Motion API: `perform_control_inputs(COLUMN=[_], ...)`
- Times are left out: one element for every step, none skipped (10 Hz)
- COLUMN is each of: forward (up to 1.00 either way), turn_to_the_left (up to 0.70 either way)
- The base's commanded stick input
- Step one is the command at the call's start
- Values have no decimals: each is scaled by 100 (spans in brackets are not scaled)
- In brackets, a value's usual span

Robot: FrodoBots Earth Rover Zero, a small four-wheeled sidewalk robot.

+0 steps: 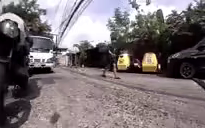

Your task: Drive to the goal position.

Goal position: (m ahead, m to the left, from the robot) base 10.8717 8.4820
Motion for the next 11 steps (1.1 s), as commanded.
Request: perform_control_inputs(forward=[70,70,70,70,70,70,70,70,70,70,70], turn_to_the_left=[0,0,4,20,27,24,0,0,0,0,0])
